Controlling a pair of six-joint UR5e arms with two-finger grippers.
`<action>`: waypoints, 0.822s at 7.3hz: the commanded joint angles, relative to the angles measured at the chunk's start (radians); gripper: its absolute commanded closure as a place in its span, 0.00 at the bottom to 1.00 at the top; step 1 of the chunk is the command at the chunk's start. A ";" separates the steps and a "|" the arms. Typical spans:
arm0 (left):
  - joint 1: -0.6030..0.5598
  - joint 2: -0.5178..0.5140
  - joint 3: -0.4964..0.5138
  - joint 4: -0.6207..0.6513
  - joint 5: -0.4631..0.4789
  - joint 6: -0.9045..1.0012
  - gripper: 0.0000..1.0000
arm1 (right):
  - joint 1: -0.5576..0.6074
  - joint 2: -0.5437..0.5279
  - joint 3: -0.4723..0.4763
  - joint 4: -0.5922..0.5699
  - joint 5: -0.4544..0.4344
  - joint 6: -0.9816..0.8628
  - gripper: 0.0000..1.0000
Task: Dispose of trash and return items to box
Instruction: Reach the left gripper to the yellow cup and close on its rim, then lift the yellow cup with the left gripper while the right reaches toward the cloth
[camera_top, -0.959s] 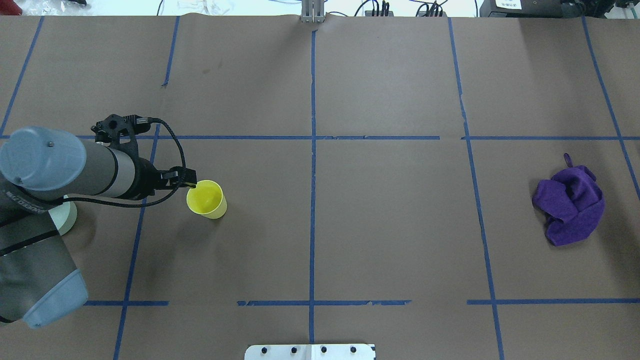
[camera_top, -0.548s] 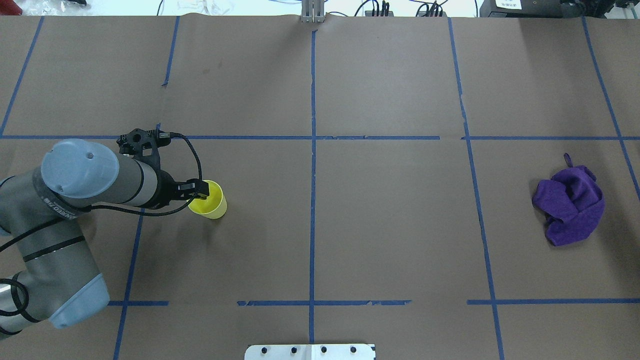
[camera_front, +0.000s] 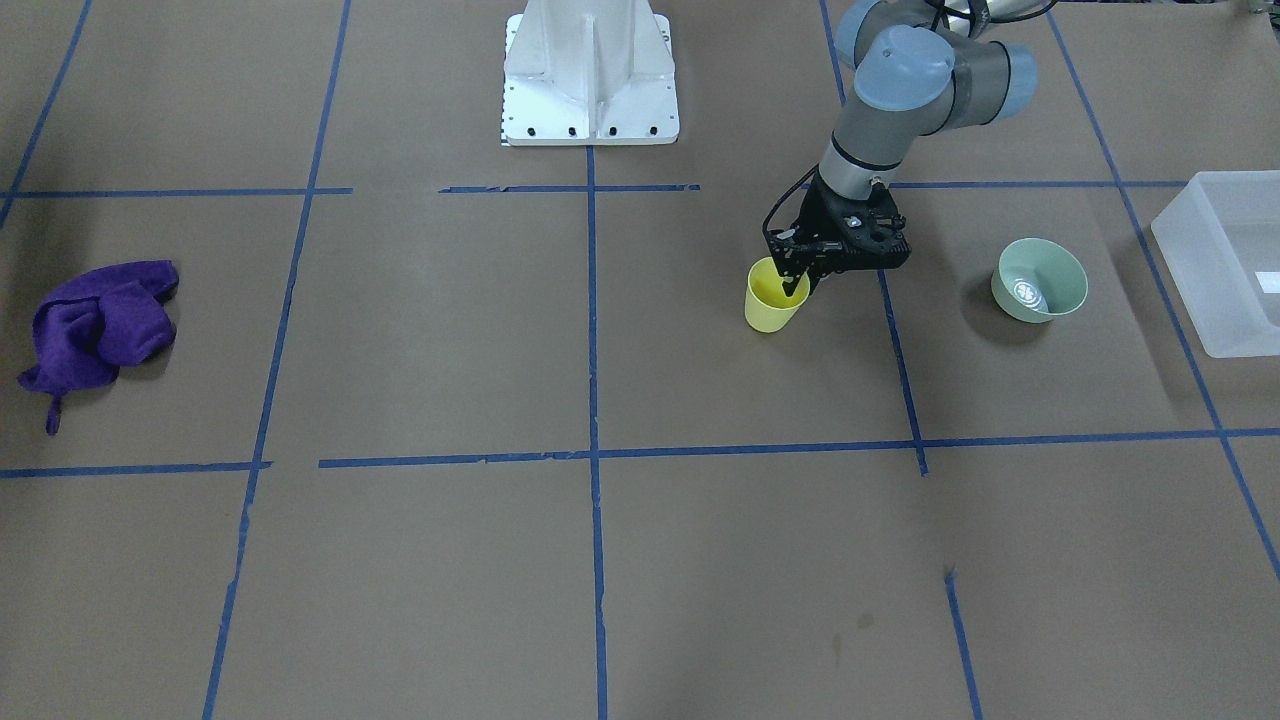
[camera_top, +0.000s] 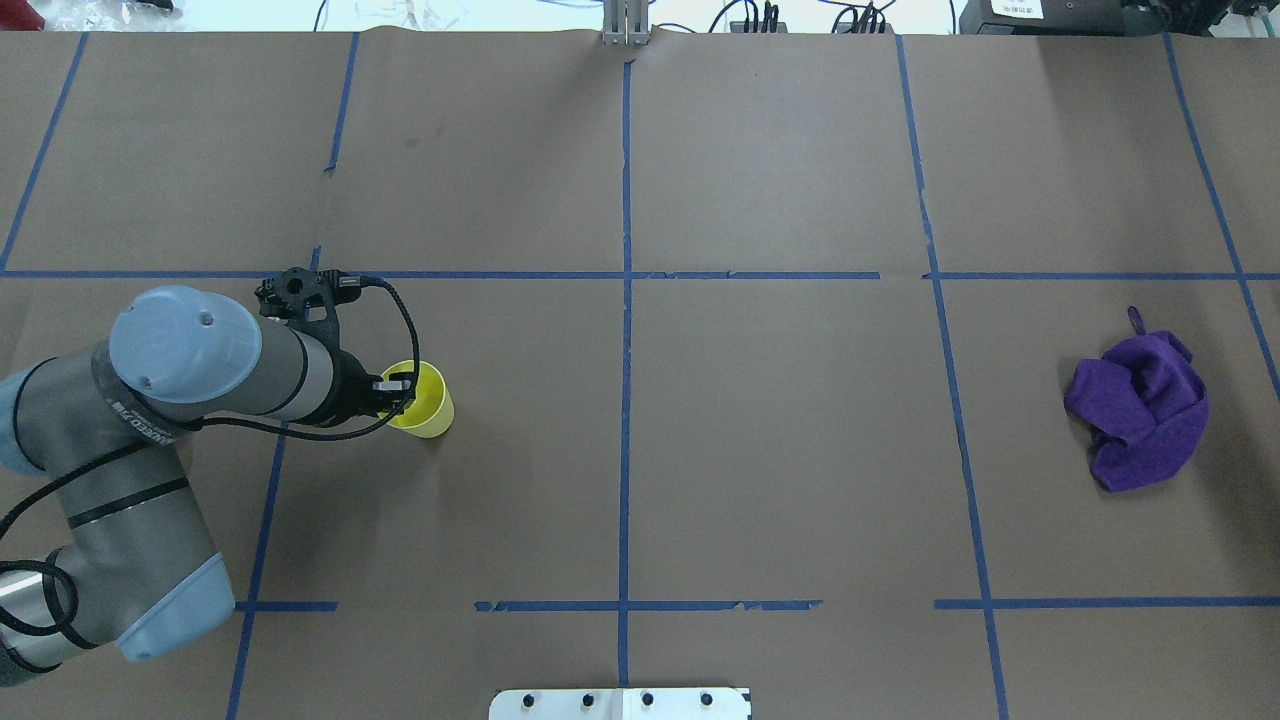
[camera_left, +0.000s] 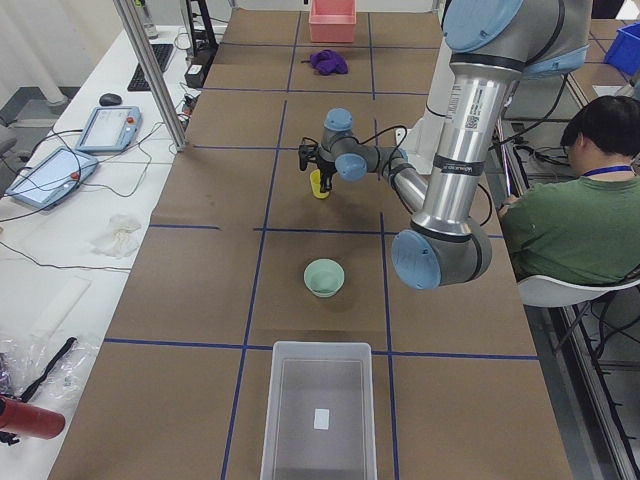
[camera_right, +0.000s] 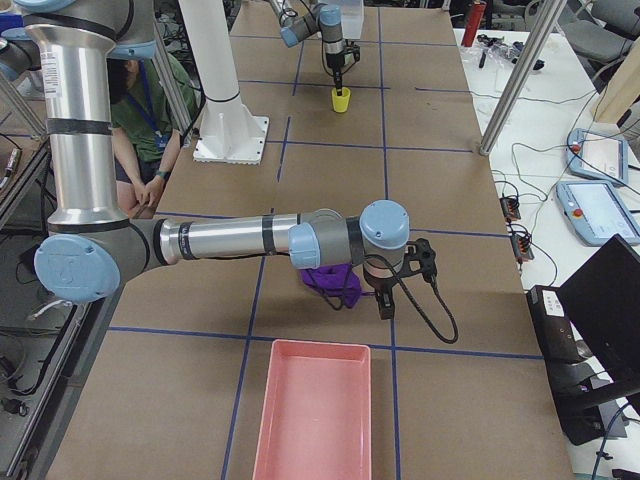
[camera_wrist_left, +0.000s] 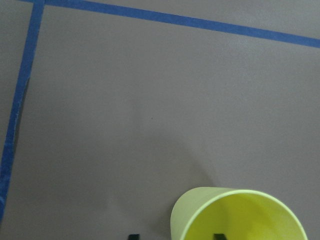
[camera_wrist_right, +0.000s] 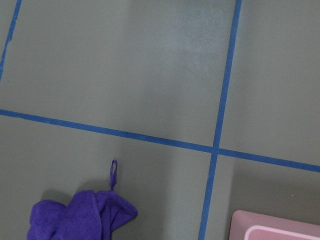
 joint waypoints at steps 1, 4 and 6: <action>-0.040 -0.002 -0.033 0.016 -0.023 0.012 1.00 | -0.034 0.007 0.005 0.000 -0.014 0.008 0.00; -0.242 -0.052 -0.186 0.298 -0.129 0.178 1.00 | -0.089 -0.007 0.012 0.142 -0.037 0.251 0.00; -0.324 -0.078 -0.213 0.363 -0.136 0.273 1.00 | -0.220 -0.115 0.044 0.419 -0.121 0.539 0.00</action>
